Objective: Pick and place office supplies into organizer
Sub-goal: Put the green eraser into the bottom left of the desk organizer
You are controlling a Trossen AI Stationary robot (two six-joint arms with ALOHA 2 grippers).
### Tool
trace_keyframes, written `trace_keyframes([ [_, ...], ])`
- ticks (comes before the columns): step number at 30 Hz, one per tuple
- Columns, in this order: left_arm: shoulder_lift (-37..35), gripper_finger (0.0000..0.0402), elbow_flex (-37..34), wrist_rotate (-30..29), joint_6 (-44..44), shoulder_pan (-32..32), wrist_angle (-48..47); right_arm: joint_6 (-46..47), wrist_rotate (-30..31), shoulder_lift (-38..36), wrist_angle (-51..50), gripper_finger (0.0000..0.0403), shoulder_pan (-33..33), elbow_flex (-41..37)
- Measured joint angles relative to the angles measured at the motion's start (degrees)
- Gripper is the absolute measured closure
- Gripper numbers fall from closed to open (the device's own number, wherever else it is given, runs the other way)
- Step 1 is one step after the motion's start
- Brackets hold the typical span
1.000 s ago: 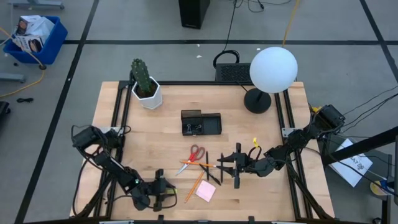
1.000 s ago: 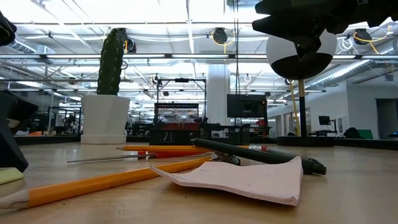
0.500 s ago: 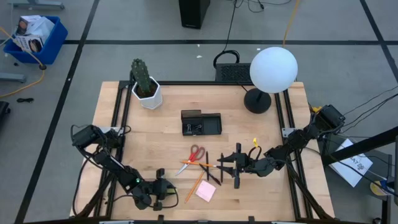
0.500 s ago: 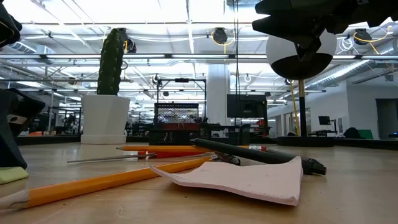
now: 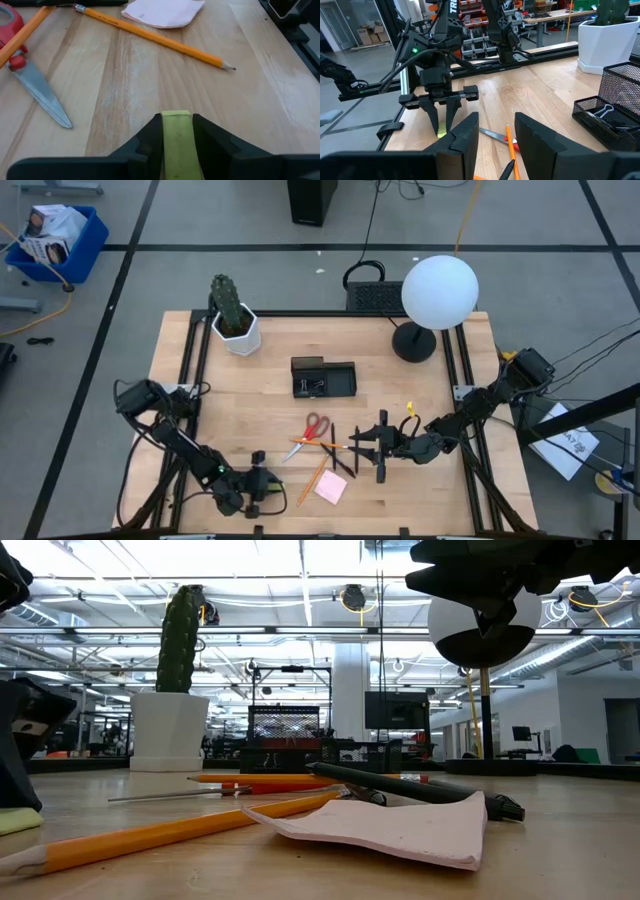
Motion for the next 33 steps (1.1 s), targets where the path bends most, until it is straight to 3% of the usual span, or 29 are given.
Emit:
trace_keyframes([
  [10, -5.08, 0.0294, -0.11, 0.71, 1.63, 2.28, -6.13, 0.00, 0.00, 0.00, 0.00, 0.0284, 0.02, 0.00],
  [27, -5.32, 0.0294, -0.01, -1.34, 5.35, 9.44, -4.23, 0.00, 0.00, 0.00, -0.02, 0.0284, 0.01, 0.00],
  [33, -5.35, 0.0293, -0.01, -1.48, 10.50, 13.42, -3.52, 0.00, 0.00, 0.01, -0.04, 0.0284, 0.02, 0.00],
])
